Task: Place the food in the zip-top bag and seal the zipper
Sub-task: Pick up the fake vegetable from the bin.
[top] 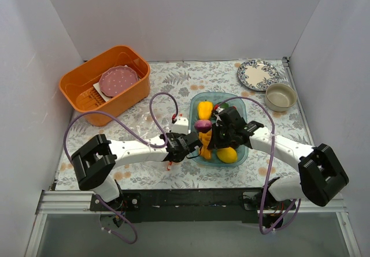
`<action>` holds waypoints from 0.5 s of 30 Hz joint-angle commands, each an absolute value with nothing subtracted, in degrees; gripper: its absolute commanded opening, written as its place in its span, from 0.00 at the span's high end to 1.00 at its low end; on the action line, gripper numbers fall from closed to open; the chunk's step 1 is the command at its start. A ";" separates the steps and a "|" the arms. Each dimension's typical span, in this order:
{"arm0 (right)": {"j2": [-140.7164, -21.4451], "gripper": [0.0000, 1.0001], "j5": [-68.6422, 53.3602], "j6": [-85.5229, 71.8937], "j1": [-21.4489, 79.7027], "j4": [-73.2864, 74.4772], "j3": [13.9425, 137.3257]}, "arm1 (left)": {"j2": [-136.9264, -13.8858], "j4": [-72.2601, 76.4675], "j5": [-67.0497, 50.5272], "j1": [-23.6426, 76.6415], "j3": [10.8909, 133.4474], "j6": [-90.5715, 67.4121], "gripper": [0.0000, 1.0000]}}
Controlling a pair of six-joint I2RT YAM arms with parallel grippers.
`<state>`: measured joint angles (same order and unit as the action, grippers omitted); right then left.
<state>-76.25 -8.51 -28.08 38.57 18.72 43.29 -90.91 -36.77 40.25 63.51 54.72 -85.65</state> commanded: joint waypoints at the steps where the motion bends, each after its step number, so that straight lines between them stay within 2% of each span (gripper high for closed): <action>1: -74.36 0.99 -9.58 -27.86 38.14 18.28 43.15 | -88.33 -39.46 44.21 63.28 57.04 -87.54 0.94; 3: -74.09 0.99 -9.67 -27.77 38.14 18.37 43.33 | -87.81 -41.38 45.00 63.28 57.65 -88.68 1.00; 15: -67.86 0.99 -11.07 -31.28 38.14 18.02 42.54 | -75.94 -45.61 41.84 63.19 60.91 -90.53 1.00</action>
